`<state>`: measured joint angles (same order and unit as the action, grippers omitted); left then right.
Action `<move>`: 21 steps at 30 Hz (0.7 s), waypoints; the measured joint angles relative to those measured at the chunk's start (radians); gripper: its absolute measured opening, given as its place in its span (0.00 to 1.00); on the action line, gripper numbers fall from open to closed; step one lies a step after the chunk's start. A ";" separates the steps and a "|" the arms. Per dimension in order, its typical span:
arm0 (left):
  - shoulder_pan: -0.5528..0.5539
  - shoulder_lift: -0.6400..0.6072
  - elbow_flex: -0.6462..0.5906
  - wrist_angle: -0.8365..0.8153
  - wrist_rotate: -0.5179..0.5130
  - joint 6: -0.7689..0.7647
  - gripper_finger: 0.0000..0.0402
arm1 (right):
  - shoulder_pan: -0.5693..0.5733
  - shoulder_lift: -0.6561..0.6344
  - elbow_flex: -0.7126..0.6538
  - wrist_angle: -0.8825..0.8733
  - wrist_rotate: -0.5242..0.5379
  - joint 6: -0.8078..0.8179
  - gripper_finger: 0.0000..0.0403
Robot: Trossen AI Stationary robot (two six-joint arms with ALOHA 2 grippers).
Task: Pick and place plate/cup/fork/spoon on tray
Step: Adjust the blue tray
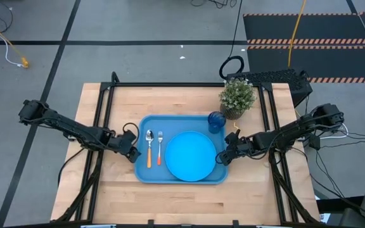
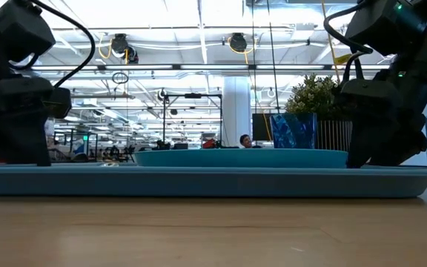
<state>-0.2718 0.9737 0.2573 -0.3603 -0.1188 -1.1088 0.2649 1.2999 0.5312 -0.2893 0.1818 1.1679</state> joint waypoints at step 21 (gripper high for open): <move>0.001 0.002 0.085 -0.099 -0.042 0.051 0.59 | -0.001 -0.164 -0.002 -0.106 0.025 -0.013 0.74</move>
<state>-0.2710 0.9752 0.3428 -0.4588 -0.1612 -1.0582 0.2642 1.1363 0.5289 -0.3952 0.2066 1.1546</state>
